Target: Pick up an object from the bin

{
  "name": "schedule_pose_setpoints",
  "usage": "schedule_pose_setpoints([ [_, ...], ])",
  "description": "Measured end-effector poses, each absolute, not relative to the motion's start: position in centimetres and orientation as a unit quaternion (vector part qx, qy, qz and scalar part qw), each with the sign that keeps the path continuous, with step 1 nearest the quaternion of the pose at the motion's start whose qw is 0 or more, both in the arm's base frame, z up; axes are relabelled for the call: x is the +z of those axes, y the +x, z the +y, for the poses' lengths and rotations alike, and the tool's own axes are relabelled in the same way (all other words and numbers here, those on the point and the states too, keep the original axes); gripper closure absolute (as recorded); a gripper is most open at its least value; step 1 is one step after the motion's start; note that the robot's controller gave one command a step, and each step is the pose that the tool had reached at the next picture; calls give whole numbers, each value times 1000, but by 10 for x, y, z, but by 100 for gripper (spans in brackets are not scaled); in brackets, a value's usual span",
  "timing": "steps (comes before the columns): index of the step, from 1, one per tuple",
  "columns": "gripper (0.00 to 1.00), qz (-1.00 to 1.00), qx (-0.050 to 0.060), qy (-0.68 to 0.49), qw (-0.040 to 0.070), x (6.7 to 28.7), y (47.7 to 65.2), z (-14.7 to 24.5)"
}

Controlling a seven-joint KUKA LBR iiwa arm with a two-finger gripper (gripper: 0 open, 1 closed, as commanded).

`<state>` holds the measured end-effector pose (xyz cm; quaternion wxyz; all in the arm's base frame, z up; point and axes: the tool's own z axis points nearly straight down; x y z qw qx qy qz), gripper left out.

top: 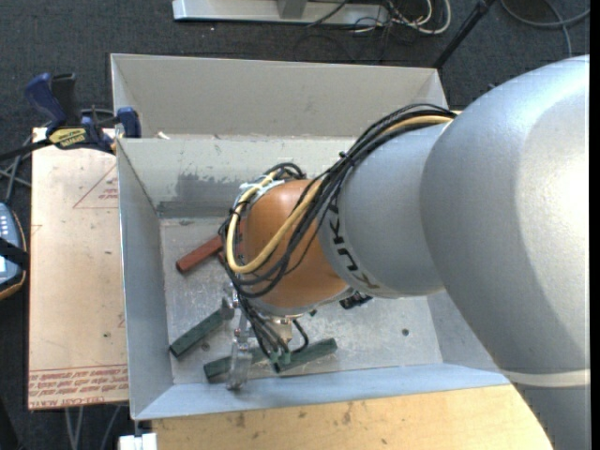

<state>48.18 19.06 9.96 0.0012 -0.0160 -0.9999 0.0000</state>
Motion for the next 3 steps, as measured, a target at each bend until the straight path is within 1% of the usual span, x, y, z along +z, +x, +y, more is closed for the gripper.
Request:
schedule_pose_setpoints([
  [1,100,-990,-1,139,-1,70,483,164],
  [2,100,-990,-1,139,-1,70,483,164],
  [3,100,-990,-1,140,-1,190,506,172],
])
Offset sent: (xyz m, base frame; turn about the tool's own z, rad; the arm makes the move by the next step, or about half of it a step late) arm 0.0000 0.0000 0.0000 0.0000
